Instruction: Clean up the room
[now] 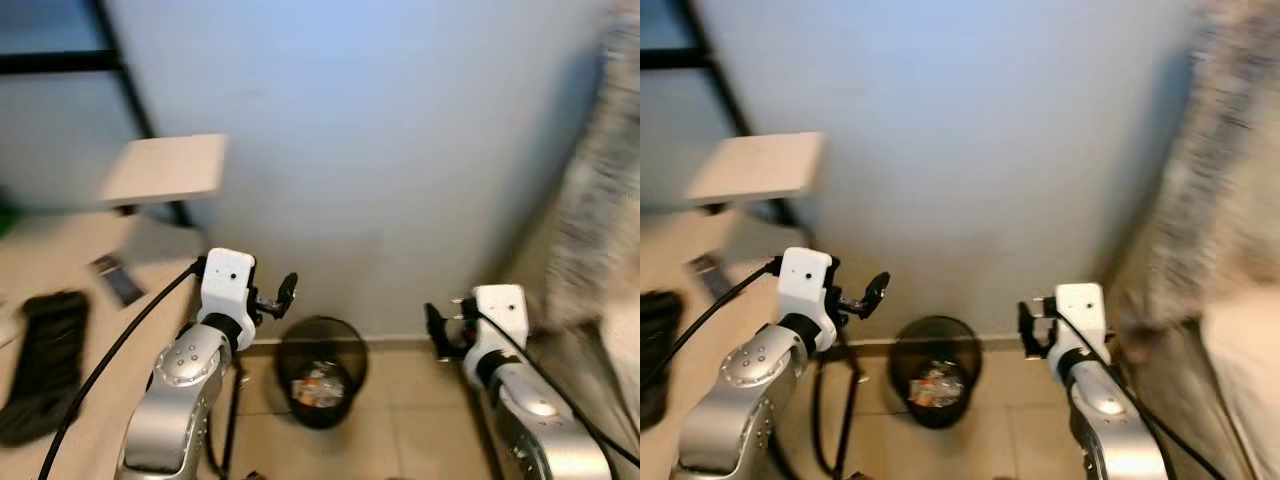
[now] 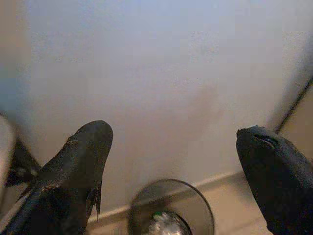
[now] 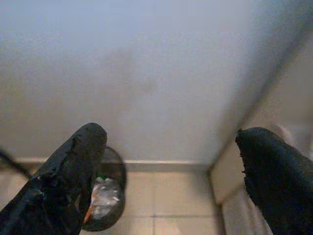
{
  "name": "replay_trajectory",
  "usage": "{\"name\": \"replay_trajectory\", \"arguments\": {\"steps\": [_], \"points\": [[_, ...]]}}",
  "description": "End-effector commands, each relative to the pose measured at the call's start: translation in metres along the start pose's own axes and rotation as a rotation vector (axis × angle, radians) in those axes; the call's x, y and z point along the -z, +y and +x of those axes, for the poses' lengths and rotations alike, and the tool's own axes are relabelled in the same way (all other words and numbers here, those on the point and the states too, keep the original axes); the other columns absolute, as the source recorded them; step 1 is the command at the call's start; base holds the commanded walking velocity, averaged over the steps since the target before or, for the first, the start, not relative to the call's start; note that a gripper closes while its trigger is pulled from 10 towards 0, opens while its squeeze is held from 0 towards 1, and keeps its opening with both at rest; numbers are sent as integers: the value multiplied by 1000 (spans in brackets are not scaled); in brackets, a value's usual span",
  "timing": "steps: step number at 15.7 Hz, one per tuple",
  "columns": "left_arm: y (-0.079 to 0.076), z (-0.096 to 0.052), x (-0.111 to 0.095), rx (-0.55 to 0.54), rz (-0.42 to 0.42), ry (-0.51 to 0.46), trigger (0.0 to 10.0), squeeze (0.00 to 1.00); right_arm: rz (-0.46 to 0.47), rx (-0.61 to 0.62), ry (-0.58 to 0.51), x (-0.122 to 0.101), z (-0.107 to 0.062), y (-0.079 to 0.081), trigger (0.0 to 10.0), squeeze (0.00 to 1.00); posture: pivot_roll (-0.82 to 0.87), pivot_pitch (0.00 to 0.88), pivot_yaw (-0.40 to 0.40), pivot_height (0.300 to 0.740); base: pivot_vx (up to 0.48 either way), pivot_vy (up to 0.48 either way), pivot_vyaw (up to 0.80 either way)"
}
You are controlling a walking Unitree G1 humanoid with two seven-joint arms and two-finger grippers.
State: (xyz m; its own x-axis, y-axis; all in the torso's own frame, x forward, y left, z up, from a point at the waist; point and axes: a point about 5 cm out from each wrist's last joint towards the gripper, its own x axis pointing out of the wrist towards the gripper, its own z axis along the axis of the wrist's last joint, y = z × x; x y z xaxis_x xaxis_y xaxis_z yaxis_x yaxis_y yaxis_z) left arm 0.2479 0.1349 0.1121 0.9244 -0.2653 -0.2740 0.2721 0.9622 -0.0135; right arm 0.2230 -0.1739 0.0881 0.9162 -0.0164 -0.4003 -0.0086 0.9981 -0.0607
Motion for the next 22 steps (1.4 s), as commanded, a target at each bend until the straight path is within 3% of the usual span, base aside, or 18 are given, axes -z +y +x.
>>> {"name": "replay_trajectory", "arguments": {"steps": [1,2,3,6,8,11,22], "points": [[5,-4,2,-38,10,39,10000,0,36,-11,-14,-4,1,1,10000,0,16,0,45,740,0,0,-800],[6,-4,3,-22,-7,54,10000,0,58,-11,-34,-8,1,2,10000,0,15,0,47,740,0,0,0],[7,-5,-2,-14,58,9,10000,0,59,-21,-58,-12,1,3,10000,0,22,0,49,740,0,0,0],[4,-8,-9,5,76,-55,10000,0,32,35,-65,-13,2,-1,10000,0,25,0,63,740,0,0,-525],[8,-9,-9,-8,-15,-24,10000,0,55,55,-56,-11,3,-2,10000,0,8,0,78,740,0,0,-781],[11,-6,-7,3,-63,5,10000,0,53,47,-54,-12,2,0,10000,0,-2,0,77,740,0,0,-781],[10,-17,-7,-34,-93,13,10000,0,28,6,-49,-14,12,5,10000,0,41,0,18,740,0,0,-788]]}}
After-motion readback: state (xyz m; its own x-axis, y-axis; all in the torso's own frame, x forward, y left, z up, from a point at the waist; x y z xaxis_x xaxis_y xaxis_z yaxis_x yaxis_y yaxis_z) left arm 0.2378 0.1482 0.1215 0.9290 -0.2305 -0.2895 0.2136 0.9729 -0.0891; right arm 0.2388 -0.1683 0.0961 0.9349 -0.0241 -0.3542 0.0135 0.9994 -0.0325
